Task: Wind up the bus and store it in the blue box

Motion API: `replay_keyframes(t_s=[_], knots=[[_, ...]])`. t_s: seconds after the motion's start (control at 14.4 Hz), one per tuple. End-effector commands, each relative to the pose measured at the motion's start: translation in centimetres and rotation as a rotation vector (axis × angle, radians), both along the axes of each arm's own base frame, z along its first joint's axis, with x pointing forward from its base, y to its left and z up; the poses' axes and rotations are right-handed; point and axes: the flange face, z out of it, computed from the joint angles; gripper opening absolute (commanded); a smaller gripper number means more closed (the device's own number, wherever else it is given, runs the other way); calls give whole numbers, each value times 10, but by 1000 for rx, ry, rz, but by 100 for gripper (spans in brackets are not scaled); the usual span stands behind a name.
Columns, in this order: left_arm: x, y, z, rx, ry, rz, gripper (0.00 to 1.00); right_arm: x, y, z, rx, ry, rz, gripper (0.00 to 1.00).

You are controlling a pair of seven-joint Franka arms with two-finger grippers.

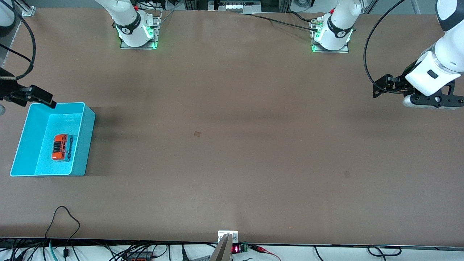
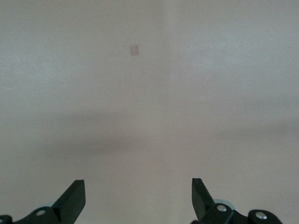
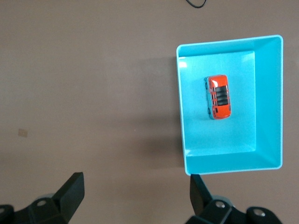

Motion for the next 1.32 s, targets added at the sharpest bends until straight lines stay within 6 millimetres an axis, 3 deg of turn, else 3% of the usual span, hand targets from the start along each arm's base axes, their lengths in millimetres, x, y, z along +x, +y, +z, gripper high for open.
replay_keyframes(t_s=[0.0,1.25], knots=[[3,-3,6,-12,7,-1,100,-17,5,12,-9,2,36,100],[3,-3,6,-12,7,-1,100,-28,0,15,-6,45,30,100]])
